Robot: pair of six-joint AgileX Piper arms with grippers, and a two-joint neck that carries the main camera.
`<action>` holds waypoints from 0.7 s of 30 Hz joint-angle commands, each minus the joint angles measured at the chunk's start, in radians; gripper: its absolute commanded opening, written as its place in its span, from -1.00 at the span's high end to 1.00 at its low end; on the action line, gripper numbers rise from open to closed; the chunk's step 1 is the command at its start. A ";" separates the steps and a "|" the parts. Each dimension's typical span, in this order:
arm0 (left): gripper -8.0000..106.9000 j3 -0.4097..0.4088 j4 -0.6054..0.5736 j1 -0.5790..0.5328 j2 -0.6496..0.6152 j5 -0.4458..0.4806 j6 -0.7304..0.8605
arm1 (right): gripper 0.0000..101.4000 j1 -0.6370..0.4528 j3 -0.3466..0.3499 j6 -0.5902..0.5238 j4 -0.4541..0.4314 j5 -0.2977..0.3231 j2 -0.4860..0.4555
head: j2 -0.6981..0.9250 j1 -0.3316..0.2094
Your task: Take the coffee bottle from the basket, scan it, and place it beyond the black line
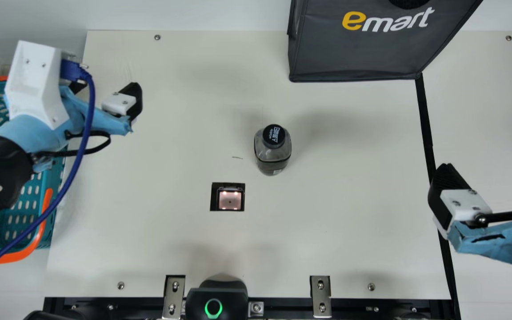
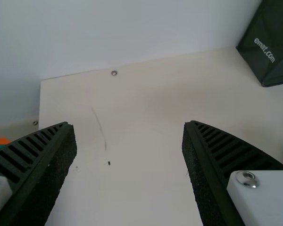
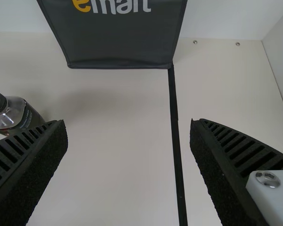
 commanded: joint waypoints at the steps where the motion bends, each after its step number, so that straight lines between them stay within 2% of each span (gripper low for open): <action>1: -0.71 0.012 -0.001 0.015 -0.015 0.003 0.003 | -0.79 0.000 0.000 0.000 0.000 0.000 0.000 | 0.002 -0.026; 21: -0.71 0.109 -0.002 0.130 -0.186 0.060 0.006 | -0.79 0.000 0.000 0.000 0.000 0.000 0.000 | 0.002 -0.026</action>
